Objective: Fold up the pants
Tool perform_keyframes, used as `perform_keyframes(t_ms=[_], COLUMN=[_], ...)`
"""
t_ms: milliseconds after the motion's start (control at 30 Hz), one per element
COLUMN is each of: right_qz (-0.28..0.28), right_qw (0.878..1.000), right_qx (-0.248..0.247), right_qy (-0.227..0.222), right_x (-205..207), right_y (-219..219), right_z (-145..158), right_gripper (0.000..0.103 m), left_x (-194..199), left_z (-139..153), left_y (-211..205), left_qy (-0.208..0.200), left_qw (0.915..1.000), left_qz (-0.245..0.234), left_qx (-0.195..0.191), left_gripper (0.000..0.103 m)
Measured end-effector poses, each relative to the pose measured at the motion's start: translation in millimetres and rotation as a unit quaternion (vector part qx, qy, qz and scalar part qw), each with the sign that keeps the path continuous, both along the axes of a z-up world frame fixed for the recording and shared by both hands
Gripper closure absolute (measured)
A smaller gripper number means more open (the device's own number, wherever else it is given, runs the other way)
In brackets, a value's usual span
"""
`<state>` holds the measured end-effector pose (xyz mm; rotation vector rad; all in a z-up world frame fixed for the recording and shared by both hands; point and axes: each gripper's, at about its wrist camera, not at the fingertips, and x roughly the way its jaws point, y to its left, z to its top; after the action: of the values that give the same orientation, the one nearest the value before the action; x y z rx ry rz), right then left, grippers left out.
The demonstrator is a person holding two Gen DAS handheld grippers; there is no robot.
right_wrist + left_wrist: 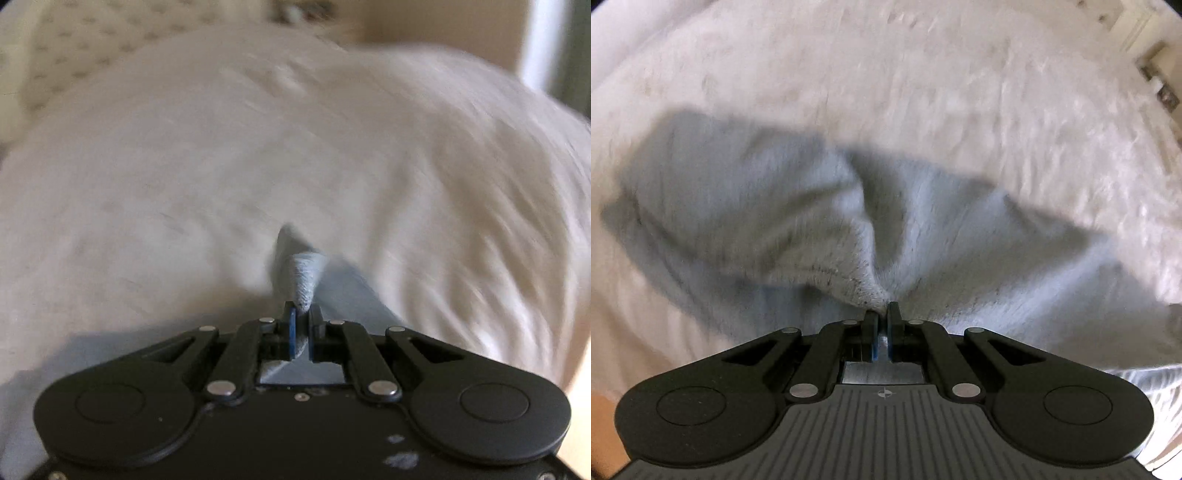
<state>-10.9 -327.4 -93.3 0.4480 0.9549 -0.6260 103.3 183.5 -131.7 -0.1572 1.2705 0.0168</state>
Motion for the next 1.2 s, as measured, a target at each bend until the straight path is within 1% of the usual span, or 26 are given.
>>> perform_keyframes(t_ms=[67, 133, 200, 267, 333, 400, 467, 533, 567, 600, 633, 667, 700, 733, 800, 867, 900, 967, 1100, 1200], right_qz=[-0.038, -0.053, -0.054, -0.044, -0.025, -0.006, 0.009, 0.023, 0.025, 0.025, 0.019, 0.013, 0.006, -0.002, -0.008, -0.006, -0.008, -0.007, 0.009, 0.01], right_qw=[0.998, 0.996, 0.995, 0.996, 0.998, 0.999, 0.999, 0.996, 0.994, 0.992, 0.992, 0.993, 0.995, 0.997, 0.999, 0.999, 0.998, 0.998, 0.999, 0.998], right_qx=[0.036, 0.055, 0.062, 0.058, 0.051, 0.045, 0.041, 0.024, 0.015, 0.006, 0.004, 0.007, 0.014, 0.021, 0.033, 0.038, 0.042, 0.046, 0.039, 0.038], right_qy=[0.034, 0.054, 0.055, 0.05, 0.035, 0.007, -0.032, -0.088, -0.106, -0.123, -0.127, -0.121, -0.102, -0.079, -0.015, 0.029, 0.036, 0.034, 0.035, 0.041], right_x=[-21, -33, -38, -35, -30, -22, -15, -13, -13, -16, -20, -21, -24, -27, -26, -28, -30, -33, -35, -37], right_y=[-19, -26, -28, -27, -25, -26, -29, -29, -29, -30, -33, -37, -41, -43, -51, -51, -52, -53, -53, -50], right_z=[-29, -48, -56, -52, -38, -18, 7, 39, 48, 57, 59, 53, 41, 25, -17, -47, -53, -55, -53, -47], right_gripper=[0.097, 0.097, 0.097, 0.097, 0.097, 0.097, 0.097, 0.097, 0.097, 0.097, 0.097, 0.097, 0.097, 0.097, 0.097, 0.097, 0.097, 0.097, 0.095, 0.088], left_x=[-1, -2, -1, 2, 8, 11, 11, 6, 2, -3, -6, -9, -10, -13, -16, -18, -20, -20, -21, -19], left_z=[-23, -40, -46, -41, -30, -7, 25, 48, 58, 62, 60, 47, 34, 12, -25, -51, -58, -60, -57, -52], left_y=[-3, -12, -20, -24, -27, -28, -30, -31, -31, -30, -30, -31, -32, -33, -38, -45, -47, -51, -52, -45], left_qy=[0.032, 0.051, 0.05, 0.044, 0.026, -0.008, -0.057, -0.103, -0.125, -0.135, -0.131, -0.111, -0.09, -0.059, -0.009, 0.015, 0.016, 0.012, 0.015, 0.011], left_qw=[0.9994, 0.9982, 0.9973, 0.9975, 0.9987, 0.9994, 0.9982, 0.9946, 0.992, 0.9907, 0.9913, 0.9938, 0.9958, 0.9981, 0.9993, 0.9979, 0.9974, 0.997, 0.9972, 0.9977], left_qz=[0.006, -0.003, -0.015, -0.015, -0.007, -0.003, 0.001, 0.006, 0.009, 0.012, 0.014, 0.013, 0.014, 0.015, 0.009, -0.007, -0.014, -0.015, -0.016, -0.01], left_qx=[0.01, 0.031, 0.051, 0.053, 0.045, 0.034, 0.019, -0.005, -0.014, -0.014, -0.009, -0.003, 0.003, 0.012, 0.035, 0.062, 0.069, 0.074, 0.072, 0.066], left_gripper=[0.099, 0.099, 0.099, 0.099, 0.099, 0.099, 0.099, 0.099, 0.099, 0.099, 0.099, 0.099, 0.099, 0.099, 0.099, 0.099, 0.099, 0.099, 0.099, 0.098])
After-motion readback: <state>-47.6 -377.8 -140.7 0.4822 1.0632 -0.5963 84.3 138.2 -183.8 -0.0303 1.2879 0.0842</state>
